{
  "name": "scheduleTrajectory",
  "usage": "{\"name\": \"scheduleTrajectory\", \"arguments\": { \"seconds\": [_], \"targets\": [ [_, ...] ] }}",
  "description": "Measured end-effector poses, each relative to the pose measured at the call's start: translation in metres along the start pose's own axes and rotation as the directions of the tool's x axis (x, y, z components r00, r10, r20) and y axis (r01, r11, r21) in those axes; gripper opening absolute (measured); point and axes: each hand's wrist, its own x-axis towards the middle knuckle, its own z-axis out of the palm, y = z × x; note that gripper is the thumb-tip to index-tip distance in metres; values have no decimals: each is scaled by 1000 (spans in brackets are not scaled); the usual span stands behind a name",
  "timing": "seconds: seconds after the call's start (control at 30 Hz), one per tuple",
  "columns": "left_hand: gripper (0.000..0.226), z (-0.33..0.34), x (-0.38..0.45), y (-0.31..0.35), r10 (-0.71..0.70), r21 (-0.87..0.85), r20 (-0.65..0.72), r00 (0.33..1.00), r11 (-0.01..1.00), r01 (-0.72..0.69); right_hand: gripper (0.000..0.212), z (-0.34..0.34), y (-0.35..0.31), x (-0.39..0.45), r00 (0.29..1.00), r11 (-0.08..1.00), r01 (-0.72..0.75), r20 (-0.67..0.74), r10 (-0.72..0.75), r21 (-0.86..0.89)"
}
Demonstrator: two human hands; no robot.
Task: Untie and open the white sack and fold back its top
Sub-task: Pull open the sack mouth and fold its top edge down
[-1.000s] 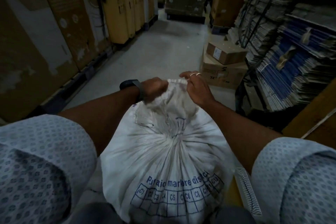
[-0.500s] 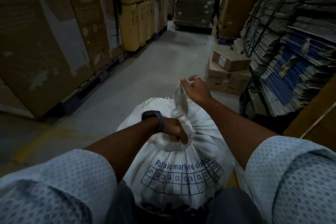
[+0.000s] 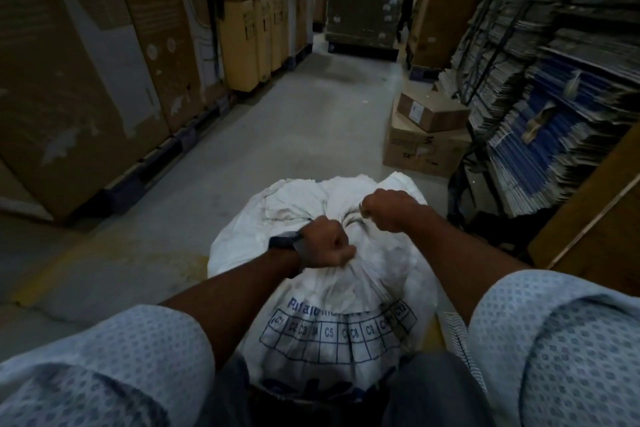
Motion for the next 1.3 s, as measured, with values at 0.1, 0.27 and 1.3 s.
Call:
{"name": "scheduleTrajectory", "arguments": {
  "seconds": [0.1, 0.27, 1.3],
  "targets": [
    [42, -6, 3, -32, -51, 126, -142, 989, 990, 69, 24, 17, 3, -1, 998, 999, 9, -66, -12, -44],
    [33, -7, 10, -59, -115, 267, -55, 992, 955, 126, 26, 32, -6, 21, 994, 987, 48, -101, -33, 153],
    [65, -56, -11, -46, -172, 628, 450, 876, 759, -174, 49, 26, -39, -44, 977, 980, 196, -79, -199, -47]
  ]
}}
